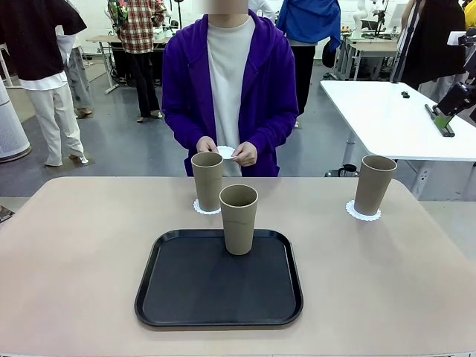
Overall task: Place coasters on the table and set cups on them.
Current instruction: Take one Reusable plastic cup from the Flat Tray and place it on a coaster set by the human.
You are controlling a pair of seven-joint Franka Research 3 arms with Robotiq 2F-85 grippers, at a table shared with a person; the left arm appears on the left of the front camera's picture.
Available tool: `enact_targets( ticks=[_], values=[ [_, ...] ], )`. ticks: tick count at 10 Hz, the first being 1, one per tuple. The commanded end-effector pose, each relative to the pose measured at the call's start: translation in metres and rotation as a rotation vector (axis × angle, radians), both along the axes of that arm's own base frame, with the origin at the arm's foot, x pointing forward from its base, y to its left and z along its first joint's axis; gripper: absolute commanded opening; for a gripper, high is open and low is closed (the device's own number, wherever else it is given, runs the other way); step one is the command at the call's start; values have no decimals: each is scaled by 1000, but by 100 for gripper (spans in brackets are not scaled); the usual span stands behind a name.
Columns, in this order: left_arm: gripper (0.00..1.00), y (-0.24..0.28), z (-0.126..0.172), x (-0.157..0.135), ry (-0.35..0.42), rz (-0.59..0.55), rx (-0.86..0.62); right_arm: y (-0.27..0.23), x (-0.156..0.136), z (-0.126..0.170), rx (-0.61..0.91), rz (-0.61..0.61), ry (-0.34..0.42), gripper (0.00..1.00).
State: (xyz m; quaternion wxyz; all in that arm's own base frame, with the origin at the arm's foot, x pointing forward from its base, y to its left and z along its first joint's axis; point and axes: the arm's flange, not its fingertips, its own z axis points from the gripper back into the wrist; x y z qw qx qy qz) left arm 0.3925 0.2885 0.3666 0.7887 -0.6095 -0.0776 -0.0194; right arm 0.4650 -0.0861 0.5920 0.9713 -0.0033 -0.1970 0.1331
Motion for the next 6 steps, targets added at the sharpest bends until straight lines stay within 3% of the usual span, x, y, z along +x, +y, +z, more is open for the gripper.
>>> enact_targets(
  ticks=[1, 2, 3, 5, 6],
  values=[
    [100, 1, 3, -1, 2, 4, 5, 0, -4, -4, -9, 10, -12, 100],
    [100, 1, 3, -1, 2, 4, 5, 0, 0, 0, 0, 0, 0, 100],
    [100, 1, 3, -1, 2, 4, 5, -17, -18, 2, 167, -66, 59, 100],
    [100, 1, 3, -1, 2, 4, 5, -68, -36, -14, 480, -169, 228, 100],
    [100, 1, 3, -1, 2, 4, 5, -86, -49, -25, 596, -146, 313, 100]
  ],
)
